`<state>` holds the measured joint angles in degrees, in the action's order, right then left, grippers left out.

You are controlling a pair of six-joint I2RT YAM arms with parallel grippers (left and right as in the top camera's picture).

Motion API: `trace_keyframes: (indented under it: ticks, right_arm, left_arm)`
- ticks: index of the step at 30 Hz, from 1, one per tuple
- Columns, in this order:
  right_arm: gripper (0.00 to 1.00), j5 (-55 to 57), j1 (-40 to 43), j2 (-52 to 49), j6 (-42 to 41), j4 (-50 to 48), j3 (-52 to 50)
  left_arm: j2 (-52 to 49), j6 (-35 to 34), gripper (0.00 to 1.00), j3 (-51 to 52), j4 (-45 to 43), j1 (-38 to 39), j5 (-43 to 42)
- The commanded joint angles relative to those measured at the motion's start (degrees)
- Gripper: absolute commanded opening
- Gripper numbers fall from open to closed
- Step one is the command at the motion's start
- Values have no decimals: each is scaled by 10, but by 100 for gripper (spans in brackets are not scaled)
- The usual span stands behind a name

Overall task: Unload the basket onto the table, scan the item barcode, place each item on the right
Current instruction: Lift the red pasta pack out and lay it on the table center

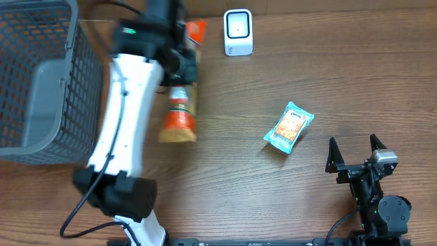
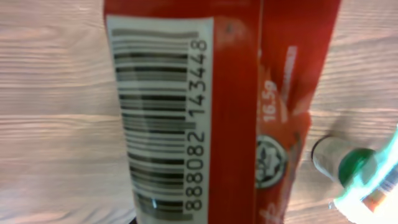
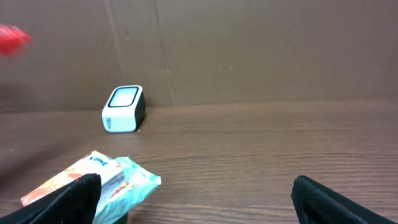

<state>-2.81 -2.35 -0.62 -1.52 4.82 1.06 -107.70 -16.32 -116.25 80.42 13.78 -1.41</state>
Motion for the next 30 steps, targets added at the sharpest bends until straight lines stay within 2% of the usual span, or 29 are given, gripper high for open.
trace_keyframes:
  ticks: [1,9,14,17,18,19,21,26,30]
  right_arm:
    - [100,-3,-2,5,1,-2,-6]
    - [100,-3,-2,5,1,-2,-6]
    - [100,-3,-2,5,1,-2,-6]
    - [100,-3,-2,5,1,-2,-6]
    - [100,-3,-2,5,1,-2,-6]
    - [100,-3,-2,5,1,-2,-6]
    - [100,-3,-2,5,1,-2,-6]
    - [100,-3,-2,5,1,-2,-6]
    - [100,-3,-2,5,1,-2,-6]
  left_arm:
    - [12,-70,4,114,-83,62,16]
    - [12,-156,4,324,-296,130,62]
    - [12,-226,4,384,-354,132,79]
    - [12,-233,5,406,-375,132,79]
    - [12,-233,11,412,-384,133,78]
    - [12,-233,25,415,-388,132,75]
    - [12,-230,60,419,-388,132,73]
    - [12,-176,70,419,-389,132,63]
    - [16,-150,75,409,-389,129,63]
